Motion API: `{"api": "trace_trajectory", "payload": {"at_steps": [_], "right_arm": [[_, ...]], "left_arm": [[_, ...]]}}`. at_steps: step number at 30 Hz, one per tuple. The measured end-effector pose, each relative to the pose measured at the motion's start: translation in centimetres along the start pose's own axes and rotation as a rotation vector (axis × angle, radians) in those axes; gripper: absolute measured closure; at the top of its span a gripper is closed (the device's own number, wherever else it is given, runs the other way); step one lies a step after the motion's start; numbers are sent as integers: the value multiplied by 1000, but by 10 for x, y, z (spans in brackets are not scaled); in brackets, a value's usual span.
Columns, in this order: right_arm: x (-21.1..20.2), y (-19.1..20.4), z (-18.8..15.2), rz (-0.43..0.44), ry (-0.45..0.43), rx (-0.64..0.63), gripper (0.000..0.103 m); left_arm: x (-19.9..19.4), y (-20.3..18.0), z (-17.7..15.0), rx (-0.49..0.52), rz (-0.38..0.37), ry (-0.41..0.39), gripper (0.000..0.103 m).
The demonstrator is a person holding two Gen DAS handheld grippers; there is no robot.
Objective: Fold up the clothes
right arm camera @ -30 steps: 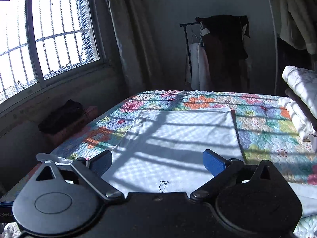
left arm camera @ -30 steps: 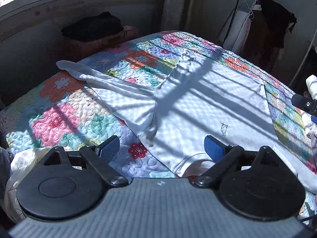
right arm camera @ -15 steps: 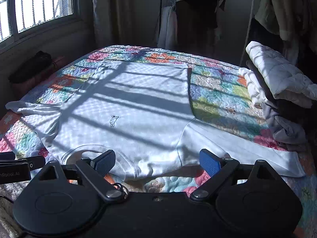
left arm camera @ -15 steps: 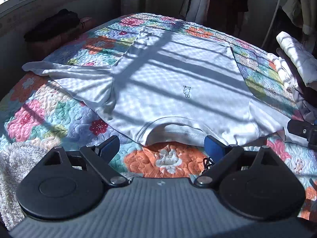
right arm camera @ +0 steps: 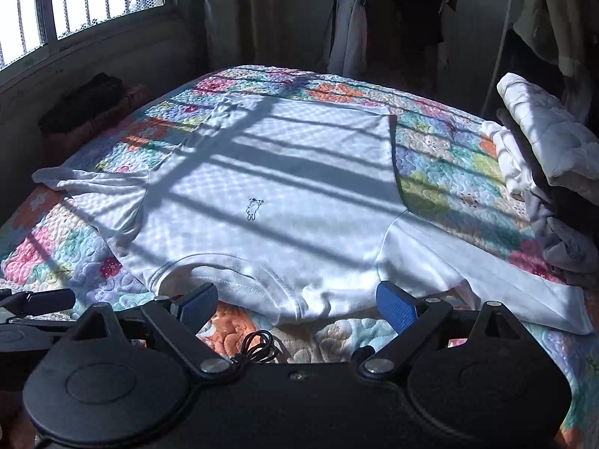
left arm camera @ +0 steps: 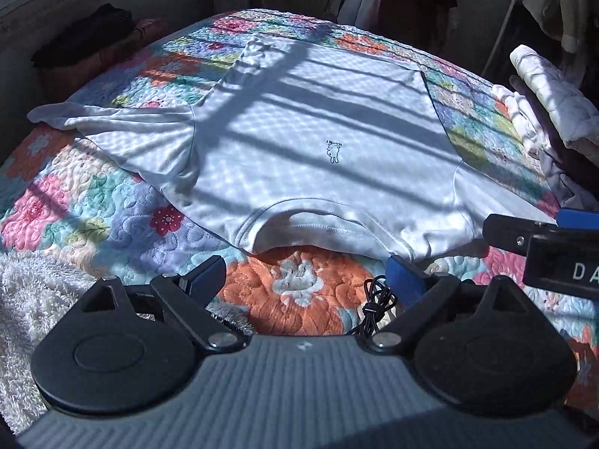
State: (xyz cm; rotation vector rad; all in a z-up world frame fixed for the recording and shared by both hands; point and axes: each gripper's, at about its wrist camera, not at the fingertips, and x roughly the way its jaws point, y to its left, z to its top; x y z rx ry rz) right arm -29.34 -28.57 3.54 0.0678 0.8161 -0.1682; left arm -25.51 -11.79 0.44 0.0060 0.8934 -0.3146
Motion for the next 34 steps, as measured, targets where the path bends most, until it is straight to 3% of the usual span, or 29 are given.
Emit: {"api": "trace_trajectory", "payload": {"at_steps": [8,26,34], "right_arm": [[-1,3,0,7,-11,-1,9],[1,9,-3,21,-8,-51,9],[2,12,-5,26,-3,-58,9]], "left_arm": [[0,-11,-6,100,121,-29,7],[5,-15,-5,103,151,-20,6],[4,-30,-7,144,128,-23,6]]}}
